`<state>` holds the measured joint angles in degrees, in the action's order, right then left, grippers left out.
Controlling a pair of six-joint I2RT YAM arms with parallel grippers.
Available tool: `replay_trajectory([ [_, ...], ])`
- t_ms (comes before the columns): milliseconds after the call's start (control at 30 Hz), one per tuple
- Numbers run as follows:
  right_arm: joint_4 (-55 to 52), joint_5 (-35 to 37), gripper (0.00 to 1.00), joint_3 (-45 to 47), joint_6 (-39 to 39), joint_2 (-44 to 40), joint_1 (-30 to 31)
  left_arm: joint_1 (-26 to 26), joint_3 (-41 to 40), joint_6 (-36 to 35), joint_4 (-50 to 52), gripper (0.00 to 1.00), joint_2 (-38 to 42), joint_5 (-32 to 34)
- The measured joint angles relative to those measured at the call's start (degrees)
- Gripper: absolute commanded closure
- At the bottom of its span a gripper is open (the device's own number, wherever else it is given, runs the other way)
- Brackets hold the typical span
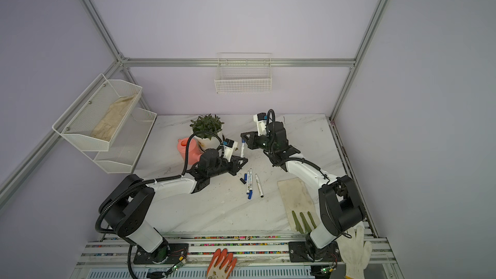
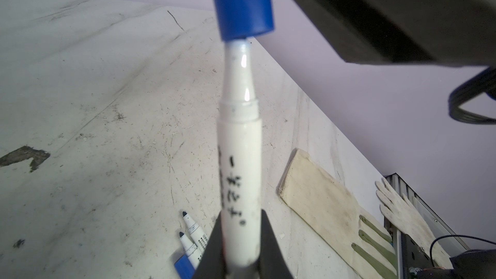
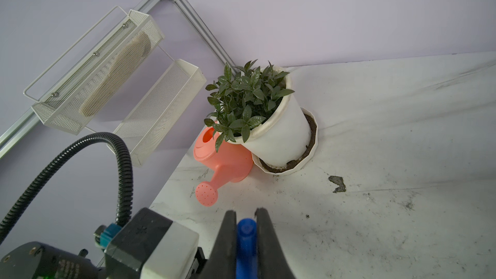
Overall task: Insert pens into pen caps
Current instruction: Put on the pen cap to the pen.
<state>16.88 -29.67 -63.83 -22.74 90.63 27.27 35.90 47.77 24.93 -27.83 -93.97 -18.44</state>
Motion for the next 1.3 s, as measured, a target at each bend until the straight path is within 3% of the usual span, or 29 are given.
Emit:
replay_trajectory([
  [1300, -3.28, -2.51, 0.99, -0.35, 2.10, -2.05, -1.42, -0.55, 4.24, 0.76, 0.09, 1.00, -1.53, -2.86],
])
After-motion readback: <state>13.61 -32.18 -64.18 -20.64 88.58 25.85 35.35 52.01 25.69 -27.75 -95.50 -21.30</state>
